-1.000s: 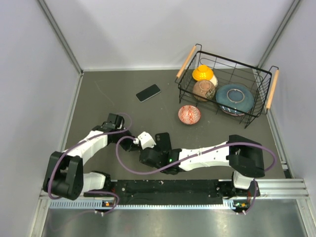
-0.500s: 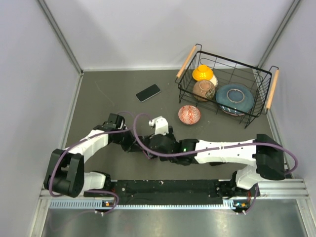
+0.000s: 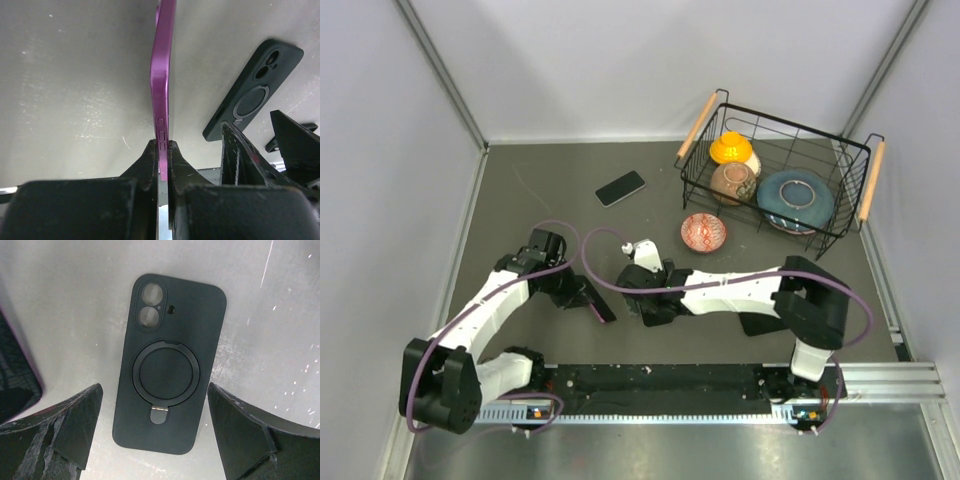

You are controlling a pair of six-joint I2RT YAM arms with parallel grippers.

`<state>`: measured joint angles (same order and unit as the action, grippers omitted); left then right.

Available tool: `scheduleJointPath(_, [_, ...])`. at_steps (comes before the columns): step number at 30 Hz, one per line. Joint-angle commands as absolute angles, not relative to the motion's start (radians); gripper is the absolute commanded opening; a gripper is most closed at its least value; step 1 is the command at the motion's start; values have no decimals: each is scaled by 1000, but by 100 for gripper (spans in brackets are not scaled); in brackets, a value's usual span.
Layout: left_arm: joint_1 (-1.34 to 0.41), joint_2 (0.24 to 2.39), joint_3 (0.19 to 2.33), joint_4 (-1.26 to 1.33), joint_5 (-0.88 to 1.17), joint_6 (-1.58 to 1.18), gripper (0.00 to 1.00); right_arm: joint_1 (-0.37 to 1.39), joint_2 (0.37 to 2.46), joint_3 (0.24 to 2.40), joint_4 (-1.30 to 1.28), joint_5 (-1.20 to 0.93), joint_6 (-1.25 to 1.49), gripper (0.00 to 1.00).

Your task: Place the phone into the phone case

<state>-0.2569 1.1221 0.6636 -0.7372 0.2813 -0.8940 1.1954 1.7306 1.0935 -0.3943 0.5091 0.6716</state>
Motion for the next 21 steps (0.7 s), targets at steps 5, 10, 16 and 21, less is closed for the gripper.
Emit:
scheduleJointPath(5, [-253,1097,690,-821,80,-861,0,1192,1824,1177,-437,512,695,84])
scheduleJointPath(10, [-253,1091,680,-815,78,-867,0,1195,1865,1173,-446,525,699,80])
scheduleJointPath(16, [-253,1098,676,-804,89,-856,0,1187,1881,1169,-465,534,709,64])
scheduleJointPath(21, [-253,1098,676,-799,98,-848,0,1173,1855,1146,-463,518,716,57])
